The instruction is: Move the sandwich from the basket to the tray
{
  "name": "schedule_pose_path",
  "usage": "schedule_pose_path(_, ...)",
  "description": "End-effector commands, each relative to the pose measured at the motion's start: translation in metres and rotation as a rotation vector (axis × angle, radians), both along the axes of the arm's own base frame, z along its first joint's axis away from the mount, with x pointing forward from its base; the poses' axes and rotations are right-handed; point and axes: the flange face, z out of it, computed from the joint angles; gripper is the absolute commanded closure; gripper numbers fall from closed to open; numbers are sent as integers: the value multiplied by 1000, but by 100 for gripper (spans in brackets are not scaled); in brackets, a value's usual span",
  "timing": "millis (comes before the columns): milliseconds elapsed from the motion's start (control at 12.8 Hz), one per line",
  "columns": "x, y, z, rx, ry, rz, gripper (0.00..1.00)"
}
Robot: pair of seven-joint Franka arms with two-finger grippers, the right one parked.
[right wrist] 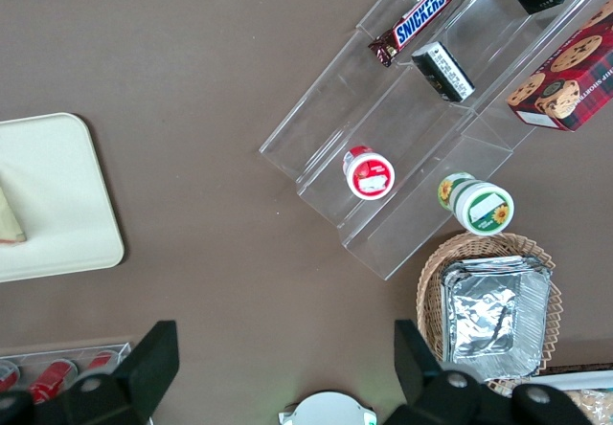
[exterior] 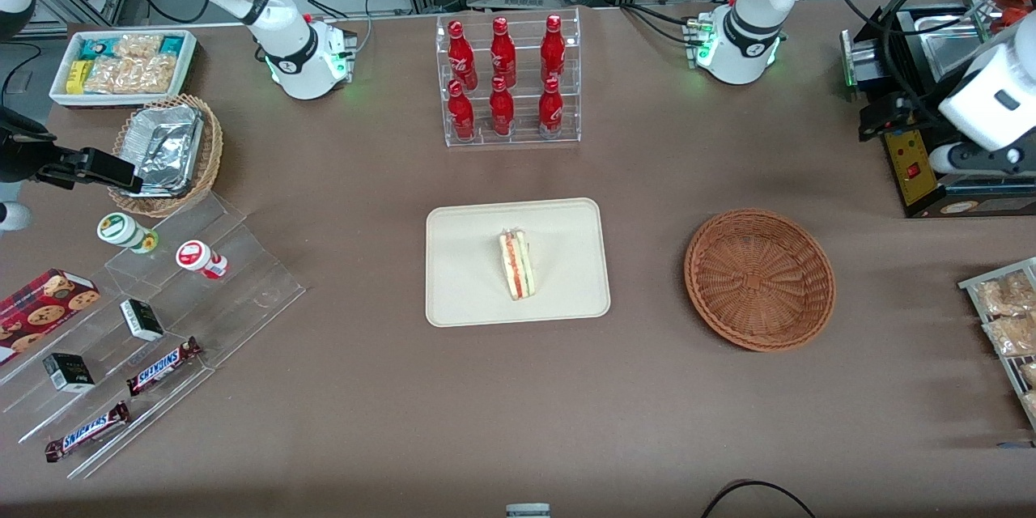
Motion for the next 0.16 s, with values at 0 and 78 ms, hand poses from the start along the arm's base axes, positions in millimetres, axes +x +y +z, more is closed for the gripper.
schedule_pose_path(0,-8,7,6,2,-5,-24,0)
schedule_pose_path(78,-7,7,5,4,-8,-23,0)
